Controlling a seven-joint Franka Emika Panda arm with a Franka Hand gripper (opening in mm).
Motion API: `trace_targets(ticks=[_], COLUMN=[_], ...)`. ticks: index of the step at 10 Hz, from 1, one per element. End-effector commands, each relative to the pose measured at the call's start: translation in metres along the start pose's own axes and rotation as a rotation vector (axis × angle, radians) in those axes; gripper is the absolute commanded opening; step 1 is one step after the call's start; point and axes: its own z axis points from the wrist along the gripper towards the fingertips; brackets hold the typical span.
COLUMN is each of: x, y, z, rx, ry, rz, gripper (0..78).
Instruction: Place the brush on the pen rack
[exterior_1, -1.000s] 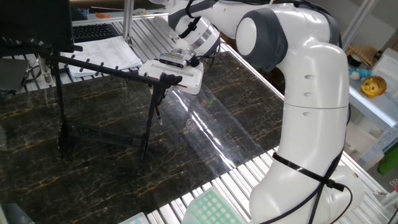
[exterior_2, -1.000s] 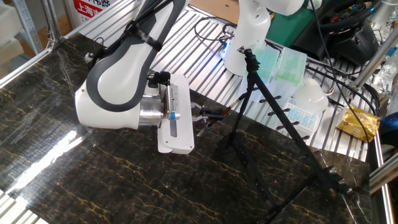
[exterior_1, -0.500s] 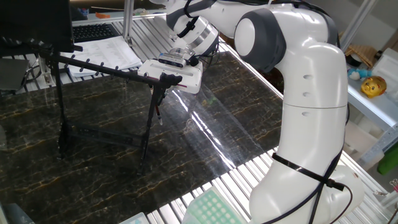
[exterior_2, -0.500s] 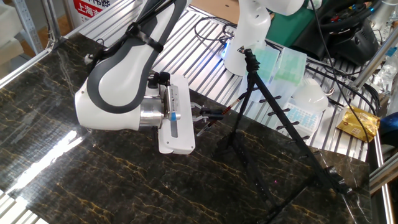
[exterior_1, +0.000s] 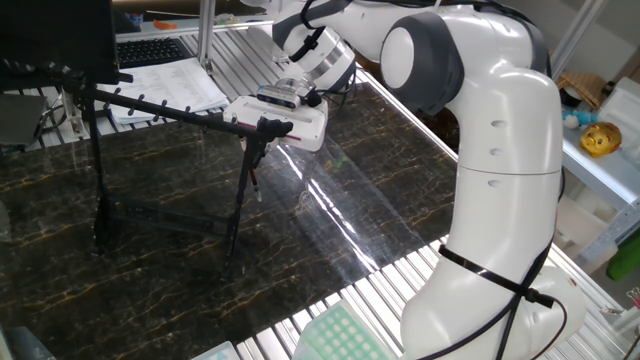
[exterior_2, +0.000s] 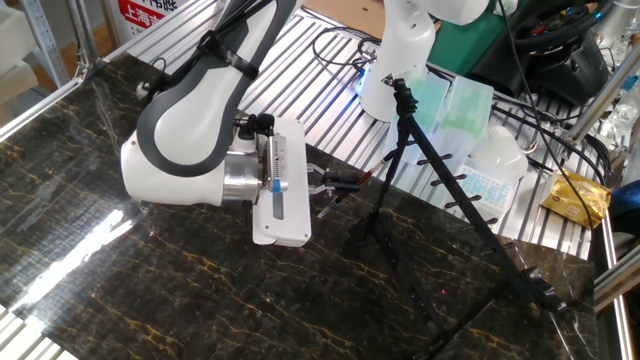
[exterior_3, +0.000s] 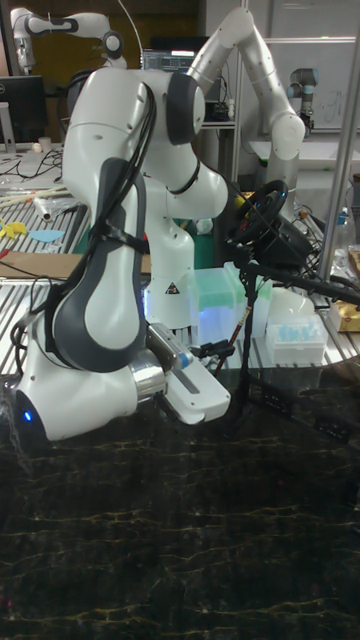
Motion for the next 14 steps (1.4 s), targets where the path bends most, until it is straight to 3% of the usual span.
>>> trace_targets(ticks=[1, 3, 8, 11, 14], x=[0.005, 0.009, 0.01, 0.024, 0.022], y=[-0.001, -0.001, -0.003, -0.004, 0.001], z=[0.004, 0.01, 0.008, -0.003, 0.001], rx=[-0.008, -0.019, -0.011, -0.002, -0.003], ry=[0.002, 0.001, -0.004, 0.001, -0.011], rz=[0.004, 0.005, 0.003, 0.016, 0.018], gripper=[2.0, 2.0, 2.0, 2.0, 2.0])
